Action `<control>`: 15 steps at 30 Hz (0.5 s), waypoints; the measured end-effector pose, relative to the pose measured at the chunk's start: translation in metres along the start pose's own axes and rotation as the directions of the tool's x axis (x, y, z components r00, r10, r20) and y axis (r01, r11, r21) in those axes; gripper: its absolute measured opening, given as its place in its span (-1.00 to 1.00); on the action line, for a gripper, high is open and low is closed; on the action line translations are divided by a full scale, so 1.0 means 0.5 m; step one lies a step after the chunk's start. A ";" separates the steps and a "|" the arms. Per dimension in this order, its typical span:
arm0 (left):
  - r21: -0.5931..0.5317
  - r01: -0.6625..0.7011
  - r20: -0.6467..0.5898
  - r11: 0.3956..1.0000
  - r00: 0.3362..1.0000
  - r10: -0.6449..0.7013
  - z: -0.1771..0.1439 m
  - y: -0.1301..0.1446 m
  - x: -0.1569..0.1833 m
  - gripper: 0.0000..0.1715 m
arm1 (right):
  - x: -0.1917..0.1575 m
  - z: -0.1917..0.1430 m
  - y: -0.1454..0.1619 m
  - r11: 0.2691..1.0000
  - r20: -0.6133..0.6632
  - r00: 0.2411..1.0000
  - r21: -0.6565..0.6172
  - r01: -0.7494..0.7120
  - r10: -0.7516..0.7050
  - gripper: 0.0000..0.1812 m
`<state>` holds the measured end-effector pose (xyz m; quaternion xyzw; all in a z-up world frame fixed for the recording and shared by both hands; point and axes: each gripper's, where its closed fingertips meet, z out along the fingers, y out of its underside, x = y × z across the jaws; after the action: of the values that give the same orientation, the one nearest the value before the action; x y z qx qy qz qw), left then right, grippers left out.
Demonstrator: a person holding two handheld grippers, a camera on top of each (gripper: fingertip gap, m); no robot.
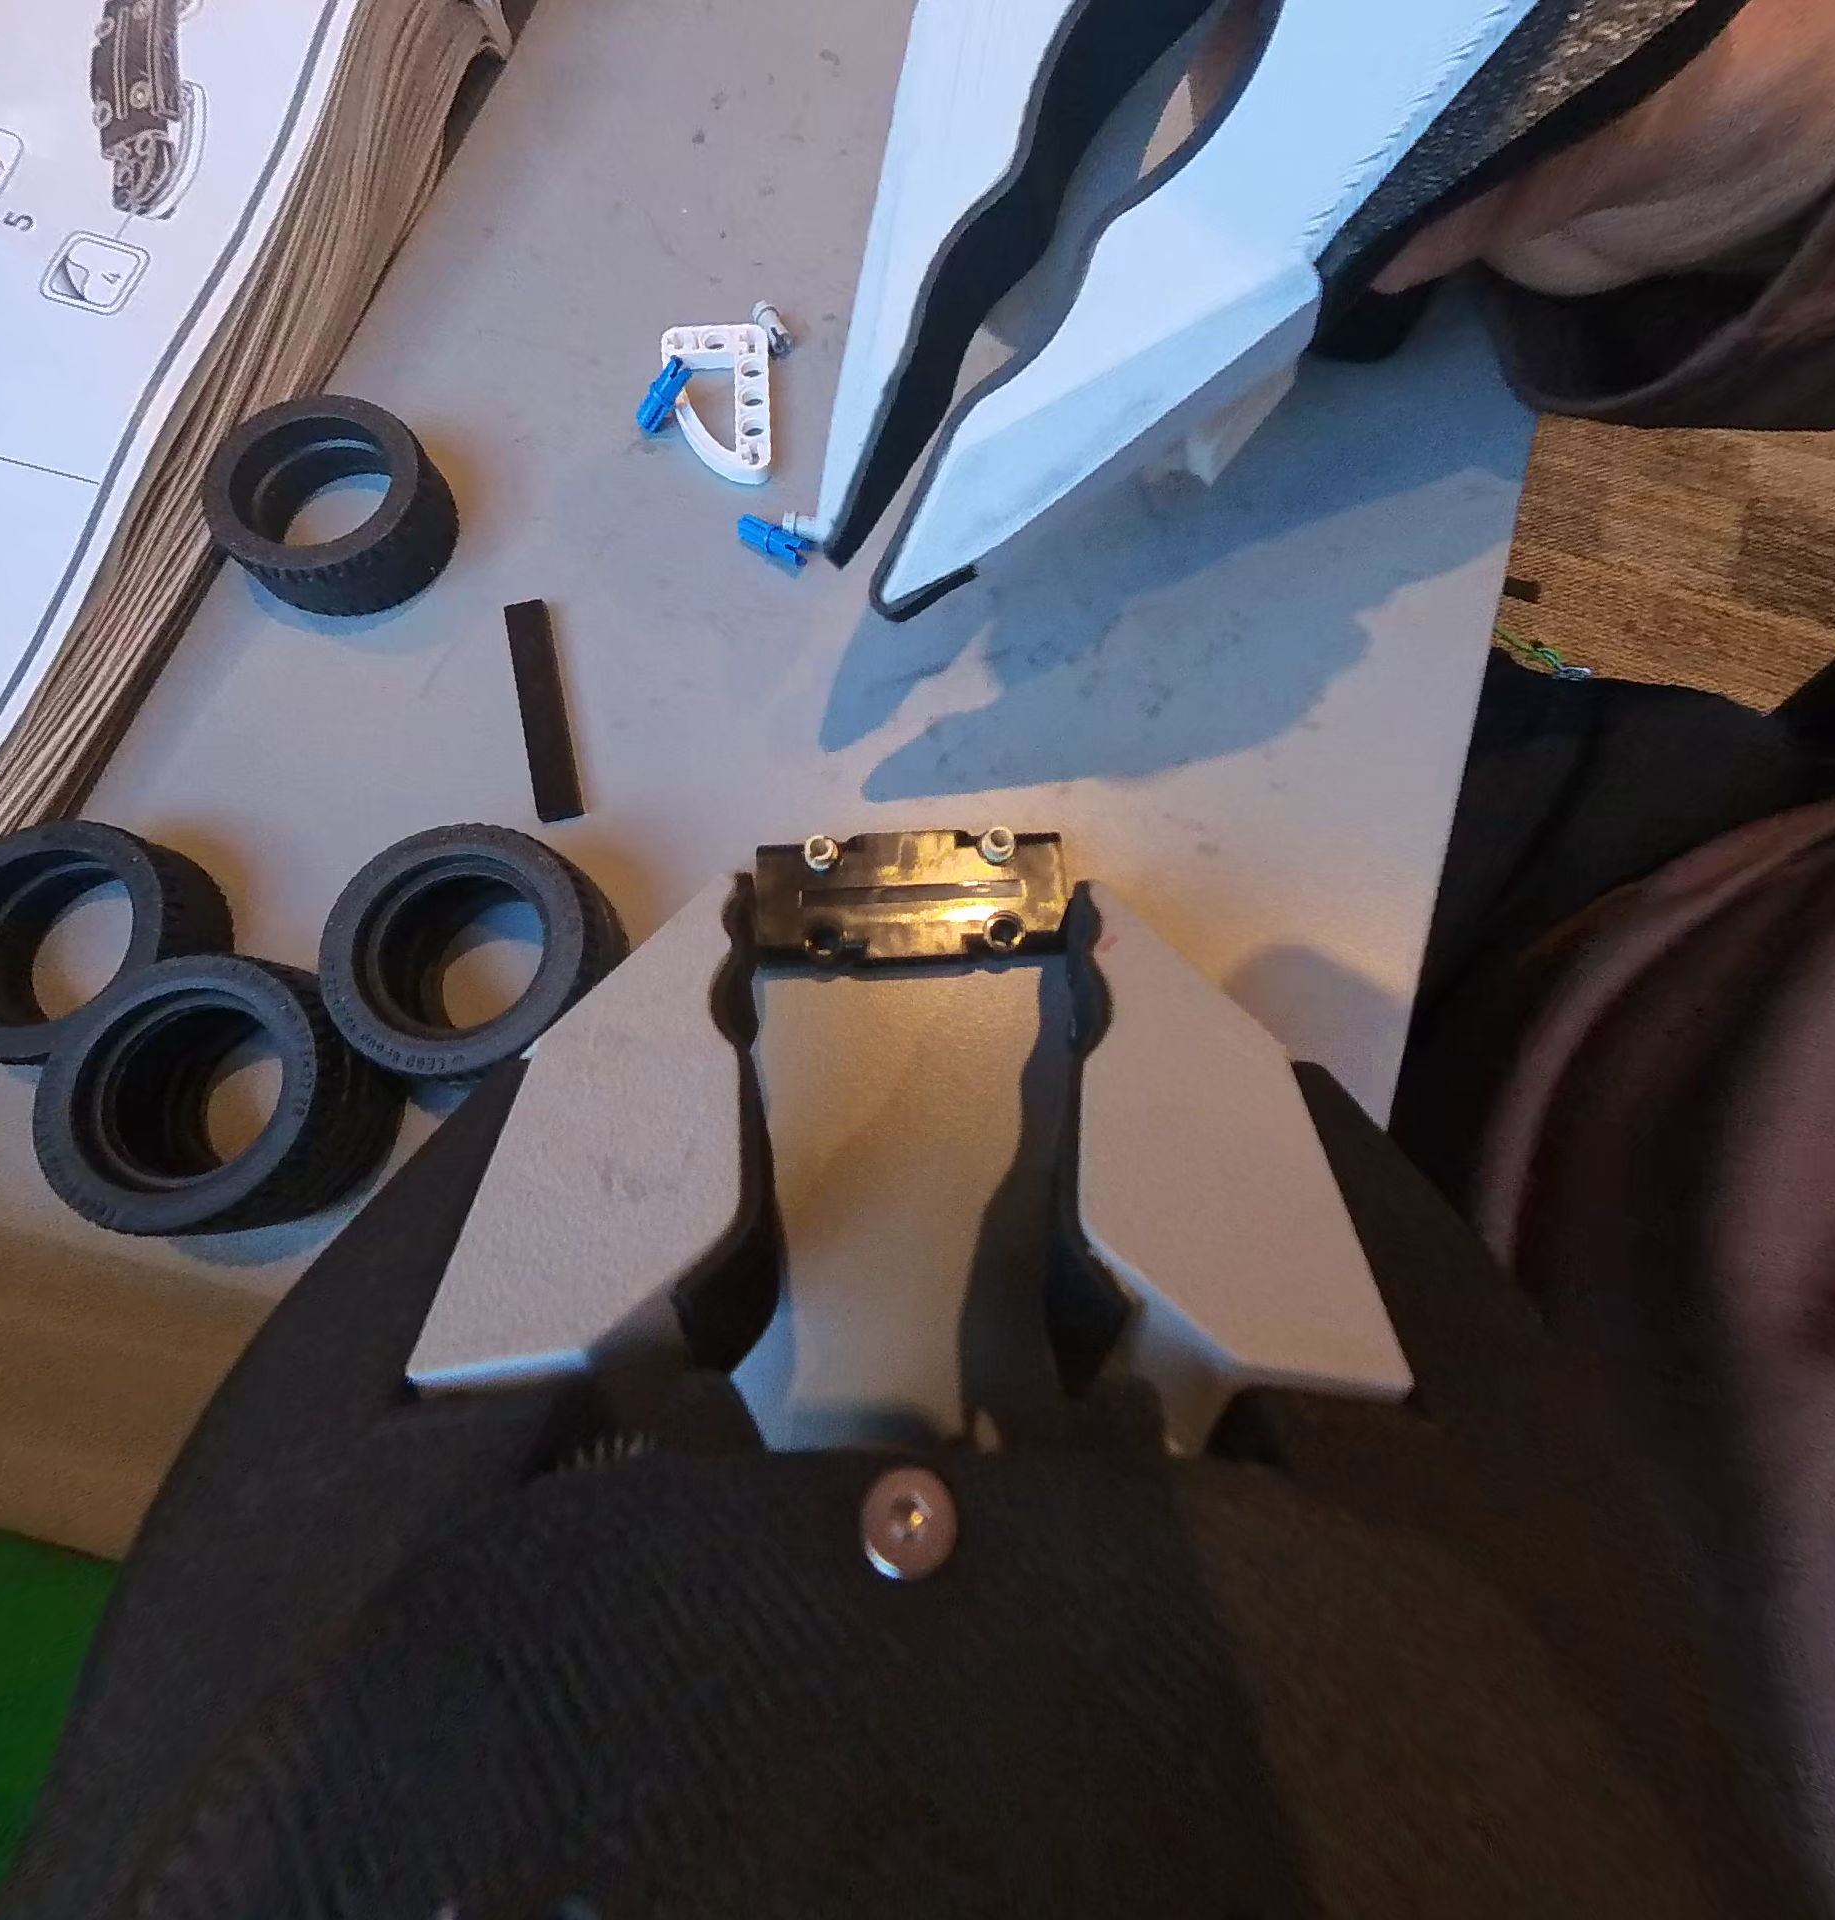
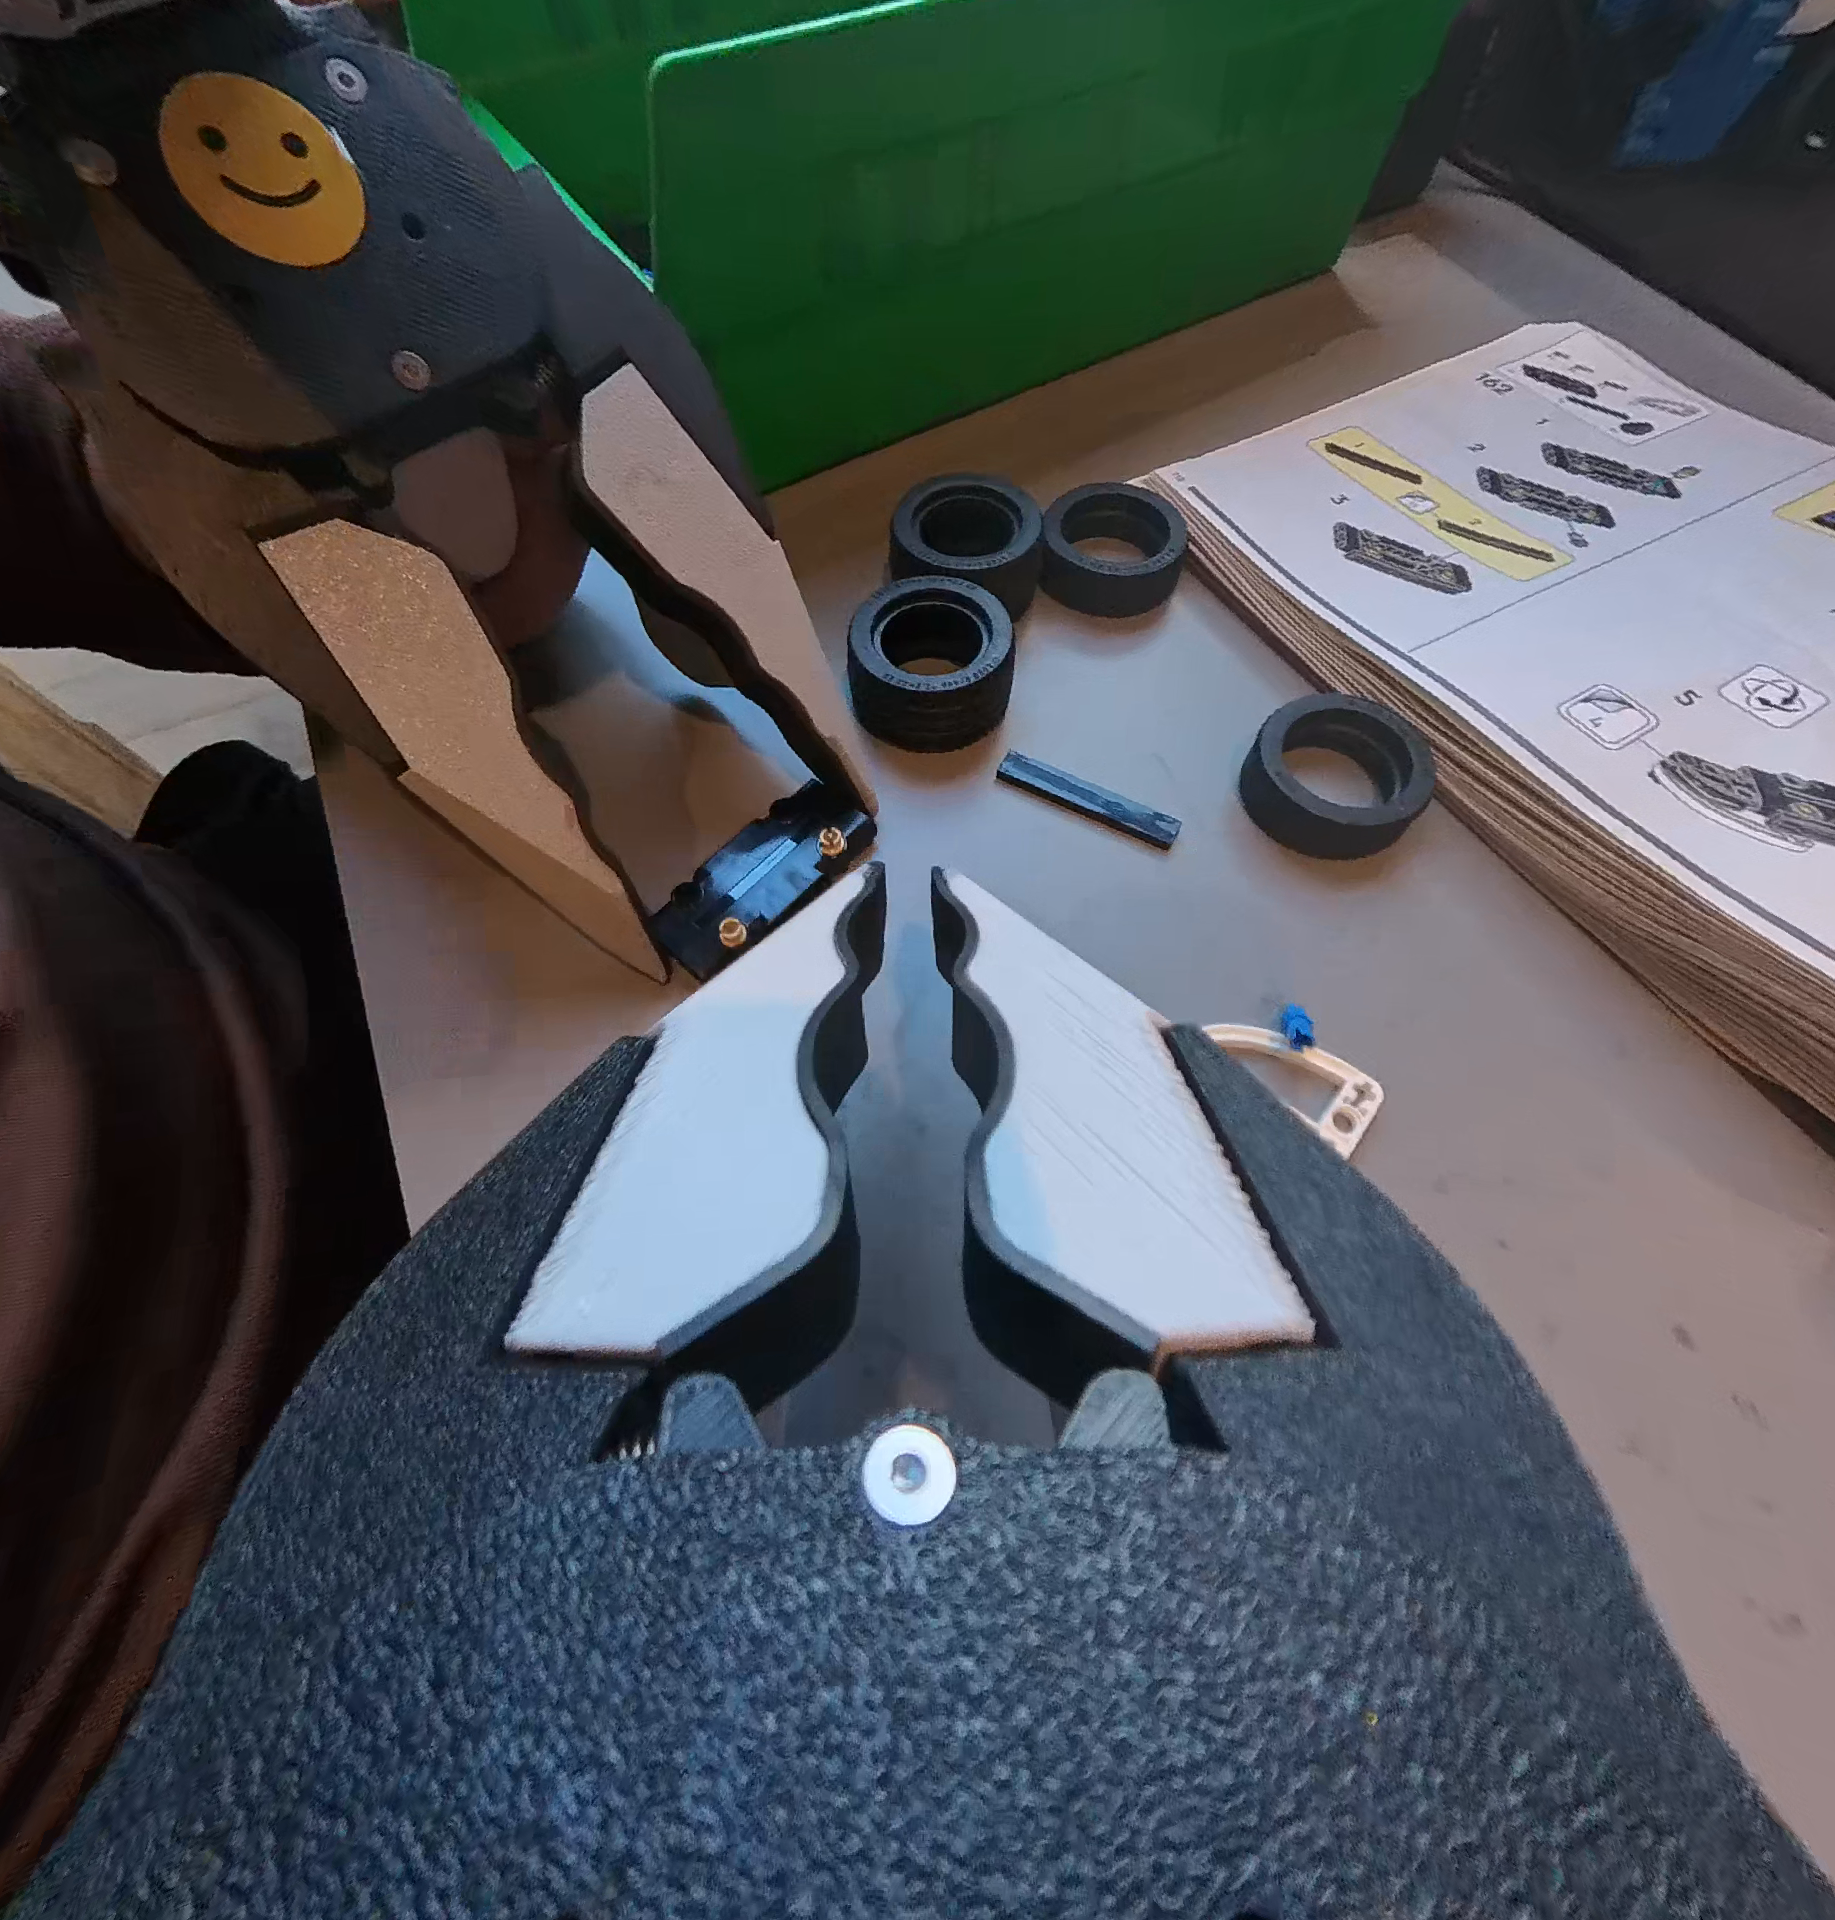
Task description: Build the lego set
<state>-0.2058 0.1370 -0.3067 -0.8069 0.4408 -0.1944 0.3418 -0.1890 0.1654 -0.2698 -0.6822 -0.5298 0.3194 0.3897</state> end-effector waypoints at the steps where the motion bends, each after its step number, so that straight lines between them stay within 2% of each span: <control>1: 0.000 0.000 -0.002 1.000 1.000 0.000 0.000 0.000 0.000 -0.32 | 0.001 0.001 -0.001 1.000 -0.002 1.000 0.001 0.001 -0.001 -0.91; 7: 0.006 0.012 -0.027 1.000 1.000 -0.012 0.000 -0.002 0.002 -0.32 | 0.011 -0.001 -0.010 0.999 -0.007 1.000 0.031 -0.009 0.009 -0.94; 12: 0.021 0.073 -0.093 0.997 0.993 -0.070 -0.003 -0.007 0.003 -0.33 | 0.025 -0.007 -0.017 0.997 -0.006 0.998 0.060 -0.058 0.058 -0.93; 15: 0.016 0.047 -0.070 0.999 0.996 -0.046 -0.002 -0.005 0.003 -0.33 | 0.046 -0.017 -0.021 0.994 -0.056 0.995 0.087 -0.073 0.078 -0.96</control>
<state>-0.2039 0.1362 -0.3042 -0.8066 0.4318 -0.2342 0.3286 -0.1812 0.1876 -0.2571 -0.6936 -0.4779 0.3358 0.4217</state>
